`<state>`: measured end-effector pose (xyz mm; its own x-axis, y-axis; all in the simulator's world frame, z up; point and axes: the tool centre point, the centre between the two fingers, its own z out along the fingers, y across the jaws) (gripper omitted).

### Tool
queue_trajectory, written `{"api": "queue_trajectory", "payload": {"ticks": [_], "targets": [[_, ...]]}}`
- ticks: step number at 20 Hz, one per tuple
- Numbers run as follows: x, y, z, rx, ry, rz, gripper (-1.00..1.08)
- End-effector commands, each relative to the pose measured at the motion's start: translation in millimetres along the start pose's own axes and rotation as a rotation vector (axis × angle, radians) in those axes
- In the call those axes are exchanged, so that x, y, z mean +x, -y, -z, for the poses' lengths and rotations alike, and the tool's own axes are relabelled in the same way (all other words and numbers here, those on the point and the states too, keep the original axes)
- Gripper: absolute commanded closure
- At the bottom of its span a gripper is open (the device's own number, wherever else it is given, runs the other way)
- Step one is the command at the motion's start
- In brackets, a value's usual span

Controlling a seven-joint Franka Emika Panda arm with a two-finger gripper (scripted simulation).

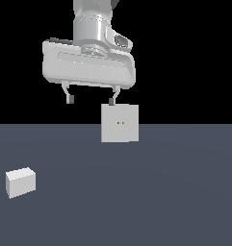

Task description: Plug the charger into the wall socket.

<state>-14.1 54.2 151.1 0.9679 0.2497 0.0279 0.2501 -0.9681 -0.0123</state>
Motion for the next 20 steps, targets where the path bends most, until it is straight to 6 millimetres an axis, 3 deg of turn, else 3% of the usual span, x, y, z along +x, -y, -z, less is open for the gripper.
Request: {"api": "queue_trajectory", "payload": {"ticks": [1, 10, 20], "targets": [[-6.8, 20.8, -13.8, 0.0, 0.005, 0.092, -0.92], [-49.0, 88.0, -64.5, 0.0, 0.022, 0.43, -0.92], [-75.9, 111.4, -87.8, -0.002, 0.03, 0.581, -0.92]]}}
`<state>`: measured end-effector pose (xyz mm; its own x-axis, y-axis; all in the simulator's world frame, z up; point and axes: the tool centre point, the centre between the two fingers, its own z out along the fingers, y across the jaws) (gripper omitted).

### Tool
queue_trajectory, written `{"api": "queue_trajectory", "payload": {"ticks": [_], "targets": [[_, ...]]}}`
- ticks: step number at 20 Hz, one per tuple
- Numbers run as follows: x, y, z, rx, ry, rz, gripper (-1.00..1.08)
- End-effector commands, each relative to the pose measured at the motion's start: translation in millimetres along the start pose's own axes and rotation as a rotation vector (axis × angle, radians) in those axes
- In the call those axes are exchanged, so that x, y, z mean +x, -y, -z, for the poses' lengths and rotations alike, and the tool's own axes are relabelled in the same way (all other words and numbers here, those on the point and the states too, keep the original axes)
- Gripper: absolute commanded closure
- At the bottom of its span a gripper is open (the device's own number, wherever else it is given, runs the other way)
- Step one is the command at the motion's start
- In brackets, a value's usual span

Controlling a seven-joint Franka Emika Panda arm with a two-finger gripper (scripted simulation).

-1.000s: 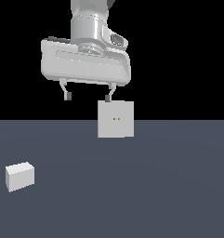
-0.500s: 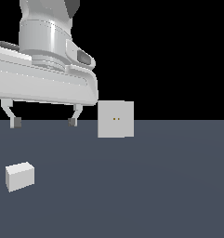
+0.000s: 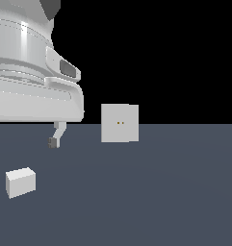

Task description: Plug the charger into the wall socket.

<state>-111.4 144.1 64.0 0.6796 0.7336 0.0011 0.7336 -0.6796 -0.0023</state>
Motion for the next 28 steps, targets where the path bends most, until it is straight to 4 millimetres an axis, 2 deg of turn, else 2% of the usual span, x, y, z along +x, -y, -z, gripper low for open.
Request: {"api": "queue_trajectory", "payload": {"ticks": [1, 6, 15, 21, 22, 28], "targets": [[-0.9, 2.0, -1.6, -0.001, 0.0, 0.012, -0.92], [-0.7, 1.1, -5.6, 0.0, 0.0, 0.006, -0.92], [-2.0, 2.0, -42.4, -0.002, 0.001, 0.011, -0.92], [-2.1, 1.6, -52.2, -0.002, 0.001, 0.012, -0.92], [-2.1, 1.6, -52.2, -0.002, 0.001, 0.012, 1.08], [-2.1, 1.6, -52.2, -0.002, 0.001, 0.012, 1.08]]}}
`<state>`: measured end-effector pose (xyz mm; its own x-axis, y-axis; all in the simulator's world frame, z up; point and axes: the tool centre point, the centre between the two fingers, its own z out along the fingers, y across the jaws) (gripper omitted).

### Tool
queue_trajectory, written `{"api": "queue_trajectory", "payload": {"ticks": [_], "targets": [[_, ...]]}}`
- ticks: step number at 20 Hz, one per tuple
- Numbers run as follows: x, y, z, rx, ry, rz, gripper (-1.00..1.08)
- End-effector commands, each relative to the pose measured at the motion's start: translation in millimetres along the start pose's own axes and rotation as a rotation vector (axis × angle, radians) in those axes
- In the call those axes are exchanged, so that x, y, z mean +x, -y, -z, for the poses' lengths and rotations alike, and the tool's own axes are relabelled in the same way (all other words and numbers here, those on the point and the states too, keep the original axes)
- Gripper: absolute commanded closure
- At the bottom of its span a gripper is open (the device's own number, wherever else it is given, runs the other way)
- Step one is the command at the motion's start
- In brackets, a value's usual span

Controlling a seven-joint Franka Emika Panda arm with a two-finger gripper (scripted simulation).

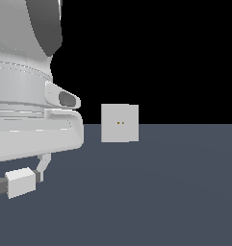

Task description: Plug the charger into the wall socket.

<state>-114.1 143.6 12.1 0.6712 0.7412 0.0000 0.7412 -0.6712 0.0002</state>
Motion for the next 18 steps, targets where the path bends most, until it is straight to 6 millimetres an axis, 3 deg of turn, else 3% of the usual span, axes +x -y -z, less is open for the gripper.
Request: {"api": "queue_trajectory", "payload": {"ticks": [1, 6, 10, 14, 18], "targets": [[0.2, 0.2, -0.3, 0.0, 0.0, 0.0, 1.08], [0.3, -1.4, 0.8, 0.0, -0.001, -0.005, 1.08], [-1.5, -14.8, 7.4, 0.001, -0.001, -0.053, 1.08], [-7.3, -42.6, 21.2, 0.002, -0.002, -0.154, 1.08], [-22.2, -84.7, 42.4, 0.003, -0.003, -0.311, 1.08]]}}
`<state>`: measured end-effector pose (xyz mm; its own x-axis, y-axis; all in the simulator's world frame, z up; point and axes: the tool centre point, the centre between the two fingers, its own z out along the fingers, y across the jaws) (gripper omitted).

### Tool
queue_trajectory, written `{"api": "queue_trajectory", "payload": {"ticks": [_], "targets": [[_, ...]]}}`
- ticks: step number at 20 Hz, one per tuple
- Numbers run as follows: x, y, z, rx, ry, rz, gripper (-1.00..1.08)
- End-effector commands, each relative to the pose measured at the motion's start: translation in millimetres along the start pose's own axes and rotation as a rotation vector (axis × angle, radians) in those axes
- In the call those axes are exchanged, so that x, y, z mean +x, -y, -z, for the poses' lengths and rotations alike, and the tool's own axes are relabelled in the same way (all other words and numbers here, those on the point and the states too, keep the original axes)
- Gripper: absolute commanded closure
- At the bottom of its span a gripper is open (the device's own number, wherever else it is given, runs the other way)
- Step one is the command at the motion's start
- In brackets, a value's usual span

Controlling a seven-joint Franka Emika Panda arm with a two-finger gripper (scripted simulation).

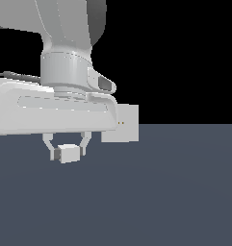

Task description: Plug the charger into the wall socket.

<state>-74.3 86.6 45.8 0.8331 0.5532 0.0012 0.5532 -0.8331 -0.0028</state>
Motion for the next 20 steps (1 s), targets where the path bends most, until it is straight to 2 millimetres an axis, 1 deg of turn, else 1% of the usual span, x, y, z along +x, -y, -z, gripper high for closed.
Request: {"api": "queue_trajectory", "payload": {"ticks": [1, 5, 7, 9, 13, 20], "targets": [[-4.7, -30.6, 14.8, 0.0, -0.002, -0.107, 1.08], [-17.9, -72.7, 35.5, 0.0, -0.002, -0.262, 1.08], [-24.8, -88.1, 43.2, -0.001, -0.001, -0.321, 1.08], [-30.7, -99.4, 49.0, -0.001, -0.001, -0.365, 1.08], [-37.1, -110.0, 54.5, -0.002, 0.0, -0.407, 1.08], [-36.7, -110.8, 54.6, -0.003, -0.001, -0.408, 1.08]]}}
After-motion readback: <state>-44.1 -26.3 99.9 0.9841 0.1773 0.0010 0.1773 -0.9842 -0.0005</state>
